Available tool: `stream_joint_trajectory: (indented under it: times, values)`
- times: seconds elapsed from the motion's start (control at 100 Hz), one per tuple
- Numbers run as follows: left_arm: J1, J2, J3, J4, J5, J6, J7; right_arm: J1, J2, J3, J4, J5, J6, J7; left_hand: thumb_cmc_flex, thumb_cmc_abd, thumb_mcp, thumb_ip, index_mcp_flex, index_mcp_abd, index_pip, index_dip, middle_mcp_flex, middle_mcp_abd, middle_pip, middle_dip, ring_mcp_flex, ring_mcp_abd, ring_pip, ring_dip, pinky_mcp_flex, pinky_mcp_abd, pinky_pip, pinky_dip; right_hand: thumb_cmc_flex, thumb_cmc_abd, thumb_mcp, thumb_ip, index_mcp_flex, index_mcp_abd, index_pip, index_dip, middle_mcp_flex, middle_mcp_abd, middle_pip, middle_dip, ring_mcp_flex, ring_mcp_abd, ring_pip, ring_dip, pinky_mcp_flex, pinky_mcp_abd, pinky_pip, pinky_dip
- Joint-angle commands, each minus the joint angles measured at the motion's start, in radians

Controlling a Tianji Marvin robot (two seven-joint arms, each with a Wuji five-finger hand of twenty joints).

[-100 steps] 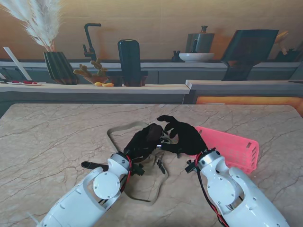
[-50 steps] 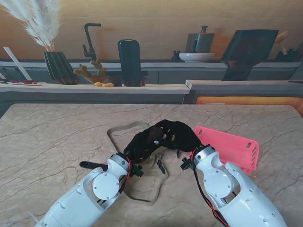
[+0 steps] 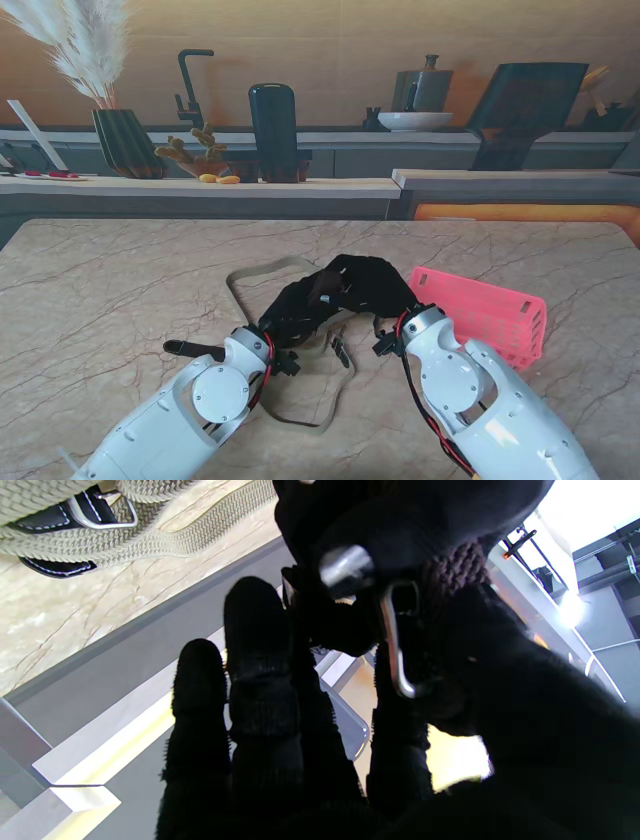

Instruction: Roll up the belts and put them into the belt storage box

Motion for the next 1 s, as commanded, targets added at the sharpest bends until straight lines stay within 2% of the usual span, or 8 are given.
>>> stream_joint_trajectory:
  times: [0.0,0.06,0.15,0.26,0.36,0.54,0.79,0.99]
  values:
    - [-0.001,-0.017,-0.001,-0.012,0.010,-0.005,0.013,-0.013,-0.016,-0.011,-0.016,-0.008,0.002,0.012,-0.138,0.057,-0.035,0.045,-0.053,-0.041,-0.347,-0.090,-0.066,0.013,-0.076,-0.039,-0.054,0.009,-0.021,0.011,-0.054,0.005,-0.063,-0.031,0.127,0.031,0.099,0.007,0.137,-0.140,0.167,0.025,0.171,-0.240,0.032,-0.004,0.022,-0.067,-0.018,-0.018,0.007,-0.019,0.038,-0.018]
    - [-0.001,-0.016,-0.005,-0.010,0.030,-0.008,0.026,-0.017,-0.019,-0.003,-0.025,0.000,0.013,0.007,-0.199,0.020,-0.081,0.037,-0.066,-0.041,-0.443,-0.117,-0.136,0.021,-0.176,-0.093,-0.127,0.033,-0.137,0.007,-0.112,0.005,-0.154,-0.046,0.123,0.029,0.108,0.004,0.137,-0.135,0.168,0.025,0.181,-0.240,0.021,-0.002,0.029,-0.071,-0.047,-0.032,0.010,-0.022,0.041,-0.024]
    - [0.002,-0.011,-0.015,-0.015,0.055,-0.007,0.031,-0.026,-0.023,0.016,-0.048,0.044,0.040,0.012,-0.248,-0.034,-0.105,0.019,-0.085,-0.050,-0.528,-0.160,-0.219,0.028,-0.330,-0.208,-0.203,0.026,-0.234,0.012,-0.168,0.001,-0.252,-0.044,0.120,0.024,0.117,0.002,0.141,-0.127,0.168,0.022,0.188,-0.237,0.011,-0.004,0.032,-0.071,-0.073,-0.045,0.008,-0.023,0.042,-0.032]
    - [0.010,-0.004,-0.030,-0.030,0.067,-0.007,0.025,-0.034,-0.028,0.038,-0.072,0.095,0.070,0.019,-0.271,-0.068,-0.102,0.012,-0.114,-0.070,-0.626,-0.212,-0.324,0.036,-0.482,-0.336,-0.329,0.038,-0.410,-0.021,-0.255,0.022,-0.387,-0.045,0.119,0.024,0.118,0.001,0.140,-0.126,0.168,0.021,0.190,-0.239,0.006,-0.005,0.033,-0.072,-0.087,-0.052,0.004,-0.024,0.041,-0.036]
    - [0.017,0.005,-0.045,-0.047,0.101,-0.003,0.024,-0.038,-0.030,0.057,-0.092,0.100,0.086,0.011,-0.256,-0.075,-0.097,0.012,-0.133,-0.080,-0.658,-0.225,-0.390,0.037,-0.557,-0.398,-0.413,0.027,-0.551,-0.062,-0.292,0.023,-0.469,-0.047,0.118,0.025,0.118,0.000,0.140,-0.125,0.168,0.022,0.191,-0.238,0.005,-0.006,0.037,-0.073,-0.090,-0.054,0.004,-0.023,0.042,-0.038]
    - [0.036,0.023,-0.079,-0.079,0.152,-0.001,0.018,-0.049,-0.027,0.105,-0.155,0.097,0.108,0.017,-0.178,-0.055,-0.077,0.015,-0.091,-0.092,-0.633,-0.205,-0.383,0.034,-0.583,-0.437,-0.440,0.013,-0.650,-0.109,-0.307,0.012,-0.542,-0.061,0.116,0.026,0.120,0.000,0.140,-0.110,0.166,0.018,0.196,-0.233,0.005,-0.007,0.044,-0.071,-0.090,-0.054,0.007,-0.022,0.047,-0.041]
    - [0.060,0.048,-0.114,-0.103,0.205,-0.015,-0.019,-0.068,-0.015,0.168,-0.239,0.100,0.131,0.065,-0.081,-0.016,-0.042,0.021,-0.018,-0.114,-0.554,-0.165,-0.289,0.017,-0.533,-0.430,-0.377,-0.004,-0.638,-0.115,-0.273,0.002,-0.549,-0.068,0.115,0.027,0.124,-0.001,0.143,-0.100,0.166,0.010,0.199,-0.228,0.007,-0.010,0.047,-0.067,-0.087,-0.054,0.015,-0.027,0.057,-0.047]
    - [0.069,0.053,-0.130,-0.103,0.198,-0.013,-0.037,-0.083,-0.004,0.198,-0.280,0.119,0.150,0.120,-0.027,0.000,-0.069,0.001,0.022,-0.135,-0.511,-0.145,-0.234,0.015,-0.499,-0.418,-0.331,0.001,-0.583,-0.097,-0.262,0.003,-0.530,-0.068,0.125,0.022,0.128,0.001,0.151,-0.080,0.164,0.002,0.200,-0.215,0.009,-0.012,0.047,-0.054,-0.085,-0.053,0.022,-0.030,0.063,-0.051]
